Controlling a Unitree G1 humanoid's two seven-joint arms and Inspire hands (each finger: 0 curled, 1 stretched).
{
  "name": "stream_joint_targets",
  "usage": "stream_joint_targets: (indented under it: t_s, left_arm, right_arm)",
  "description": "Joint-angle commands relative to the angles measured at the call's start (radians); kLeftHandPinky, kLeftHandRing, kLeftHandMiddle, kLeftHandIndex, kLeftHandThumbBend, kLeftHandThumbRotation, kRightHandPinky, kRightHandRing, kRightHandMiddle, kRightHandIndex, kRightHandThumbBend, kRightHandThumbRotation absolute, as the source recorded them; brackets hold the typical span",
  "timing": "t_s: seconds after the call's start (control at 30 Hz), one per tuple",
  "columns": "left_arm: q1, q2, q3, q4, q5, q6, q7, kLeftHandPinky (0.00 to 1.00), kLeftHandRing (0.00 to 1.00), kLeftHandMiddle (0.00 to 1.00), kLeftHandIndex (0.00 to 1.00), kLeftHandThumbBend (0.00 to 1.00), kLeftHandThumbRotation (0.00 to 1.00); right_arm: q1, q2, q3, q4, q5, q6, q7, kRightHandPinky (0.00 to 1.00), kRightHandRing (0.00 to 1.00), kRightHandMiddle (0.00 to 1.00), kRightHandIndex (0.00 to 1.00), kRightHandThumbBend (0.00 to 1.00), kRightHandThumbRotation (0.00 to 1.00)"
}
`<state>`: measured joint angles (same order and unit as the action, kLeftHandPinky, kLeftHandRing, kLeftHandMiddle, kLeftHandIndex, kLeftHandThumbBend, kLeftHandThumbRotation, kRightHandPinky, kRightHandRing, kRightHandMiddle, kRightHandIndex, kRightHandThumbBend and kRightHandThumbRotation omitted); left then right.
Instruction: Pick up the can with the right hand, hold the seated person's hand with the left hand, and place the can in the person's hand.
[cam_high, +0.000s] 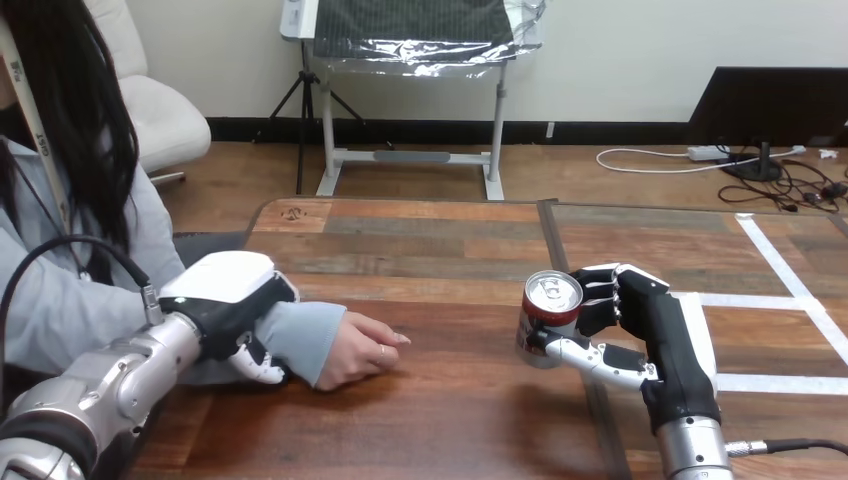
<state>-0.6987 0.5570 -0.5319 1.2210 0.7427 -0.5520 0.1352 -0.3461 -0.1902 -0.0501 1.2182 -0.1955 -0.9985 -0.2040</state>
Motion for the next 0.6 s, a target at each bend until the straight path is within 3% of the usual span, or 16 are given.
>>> stream_joint_targets:
  t_s: [0.0, 0.57]
  left_arm:
    - [-0.003, 0.009, 0.022, -0.078, -0.029, -0.035, -0.004, 0.32, 0.38, 0.45, 0.47, 0.85, 0.00]
    - [0.037, 0.036, 0.056, -0.219, -0.077, -0.067, -0.040, 0.28, 0.35, 0.43, 0.46, 0.85, 0.00]
  right_arm:
    - [-0.071, 0.014, 0.005, -0.066, 0.003, -0.012, -0.008, 0.44, 0.47, 0.53, 0.55, 0.75, 0.00]
    - [-0.086, 0.029, 0.026, -0.061, -0.010, -0.018, -0.001, 0.43, 0.46, 0.53, 0.56, 0.74, 0.00]
